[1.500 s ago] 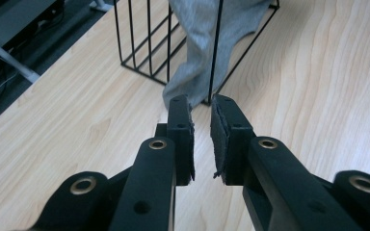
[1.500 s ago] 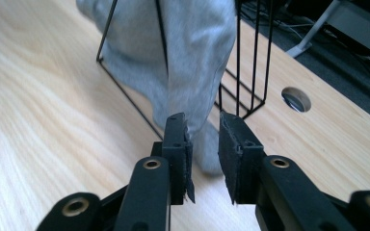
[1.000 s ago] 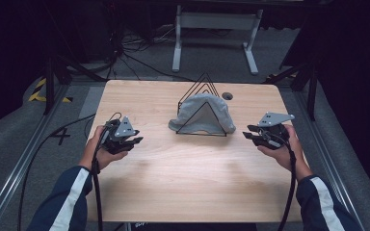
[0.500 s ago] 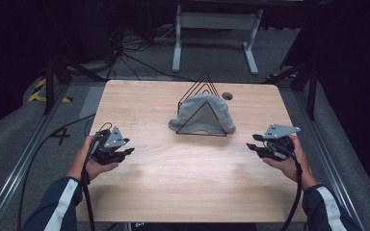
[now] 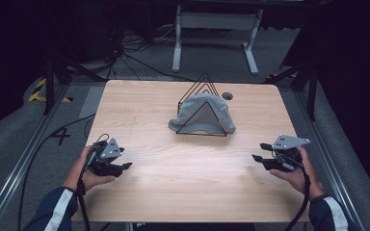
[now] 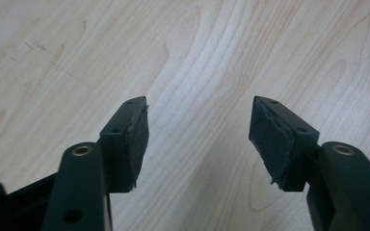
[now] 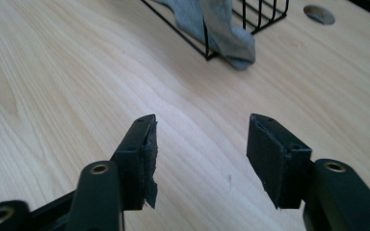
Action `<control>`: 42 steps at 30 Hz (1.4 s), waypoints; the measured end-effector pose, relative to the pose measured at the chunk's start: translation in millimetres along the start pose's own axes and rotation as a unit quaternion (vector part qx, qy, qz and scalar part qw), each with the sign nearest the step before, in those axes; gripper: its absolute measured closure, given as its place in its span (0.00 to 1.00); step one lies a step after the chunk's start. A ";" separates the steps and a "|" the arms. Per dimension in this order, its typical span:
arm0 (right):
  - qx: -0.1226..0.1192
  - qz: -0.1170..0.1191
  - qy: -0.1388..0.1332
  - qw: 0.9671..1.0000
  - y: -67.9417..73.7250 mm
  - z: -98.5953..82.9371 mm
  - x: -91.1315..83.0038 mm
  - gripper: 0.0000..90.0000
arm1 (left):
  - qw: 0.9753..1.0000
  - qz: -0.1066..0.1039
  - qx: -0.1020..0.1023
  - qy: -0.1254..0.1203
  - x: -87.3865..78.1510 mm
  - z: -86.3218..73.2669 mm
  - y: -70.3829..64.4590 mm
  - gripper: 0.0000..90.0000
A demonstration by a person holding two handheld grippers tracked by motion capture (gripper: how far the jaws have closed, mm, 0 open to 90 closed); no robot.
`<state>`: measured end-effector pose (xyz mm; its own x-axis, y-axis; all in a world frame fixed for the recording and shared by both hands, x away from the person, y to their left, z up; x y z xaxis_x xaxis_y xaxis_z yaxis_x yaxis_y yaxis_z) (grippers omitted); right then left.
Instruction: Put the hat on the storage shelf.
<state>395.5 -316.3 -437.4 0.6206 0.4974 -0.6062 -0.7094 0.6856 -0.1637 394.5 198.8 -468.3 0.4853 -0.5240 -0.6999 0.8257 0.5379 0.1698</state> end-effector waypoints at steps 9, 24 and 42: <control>0.033 0.000 0.013 0.999 -1.2 -37.9 -7.7 0.43 | 1.000 -0.010 -0.027 -0.007 2.4 -20.6 -10.5 0.33; 0.089 -0.008 0.016 0.996 1.5 -82.6 -11.7 0.34 | 0.996 -0.023 -0.081 -0.025 5.7 -52.9 -20.8 0.28; 0.111 -0.034 0.006 0.993 1.5 -91.4 -13.4 0.27 | 0.992 -0.011 -0.115 -0.044 3.6 -60.4 -25.3 0.24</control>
<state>355.5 -370.5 -500.7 0.6596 0.4403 -0.6092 -0.5742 0.8182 -0.0302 358.0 223.2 -517.0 0.4997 -0.5877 -0.6364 0.7541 0.6566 -0.0142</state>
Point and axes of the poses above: each handheld gripper's, and its own axes: x roughly forward along the jaws, z roughly out of its top, y roughly to its left, the point moved 5 cm from there along x, roughly forward along the jaws, and after that the axes turned 4 degrees about -y, right-handed, at the moved point
